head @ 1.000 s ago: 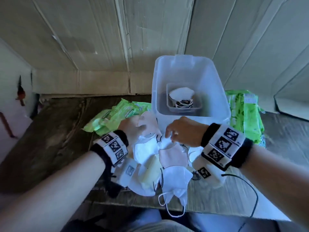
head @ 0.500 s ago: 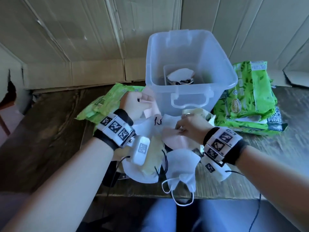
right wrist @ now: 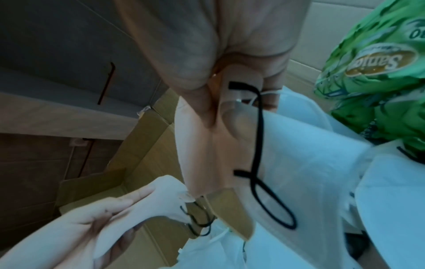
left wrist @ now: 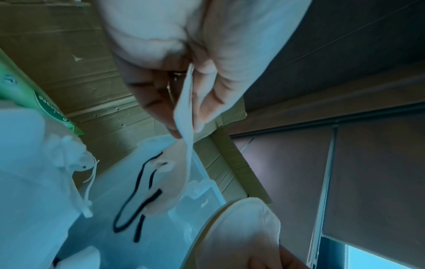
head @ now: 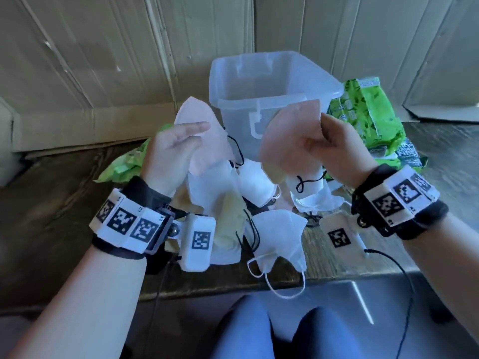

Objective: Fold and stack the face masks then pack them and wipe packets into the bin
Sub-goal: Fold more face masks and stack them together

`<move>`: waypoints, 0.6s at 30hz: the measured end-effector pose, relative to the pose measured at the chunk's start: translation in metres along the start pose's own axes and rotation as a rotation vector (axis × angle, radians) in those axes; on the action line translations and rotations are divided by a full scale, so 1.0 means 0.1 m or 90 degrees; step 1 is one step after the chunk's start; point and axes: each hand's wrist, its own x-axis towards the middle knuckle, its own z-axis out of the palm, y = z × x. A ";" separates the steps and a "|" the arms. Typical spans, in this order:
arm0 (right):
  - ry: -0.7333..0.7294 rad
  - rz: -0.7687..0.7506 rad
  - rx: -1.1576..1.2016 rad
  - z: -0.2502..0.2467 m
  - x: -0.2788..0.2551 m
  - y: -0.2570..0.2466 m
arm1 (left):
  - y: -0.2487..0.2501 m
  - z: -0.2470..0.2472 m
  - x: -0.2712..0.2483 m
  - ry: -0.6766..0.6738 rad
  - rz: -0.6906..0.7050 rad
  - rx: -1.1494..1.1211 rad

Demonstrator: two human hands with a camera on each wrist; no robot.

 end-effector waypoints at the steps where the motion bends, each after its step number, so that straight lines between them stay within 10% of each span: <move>1: 0.025 -0.007 0.014 0.01 -0.02 -0.02 | 0.00 -0.02 -0.05 0.010 0.008 -0.028; 8: 0.203 -0.147 0.018 0.21 -0.25 -0.46 | 0.04 0.11 -0.35 -0.094 -0.111 -0.139; 13: -0.034 -0.296 -0.055 0.41 -0.55 -0.48 | 0.11 0.28 -0.43 -0.174 -0.252 -0.423; 18: -0.186 -0.262 -0.002 0.35 -0.57 -0.37 | 0.02 0.39 -0.45 -0.100 -0.247 -0.280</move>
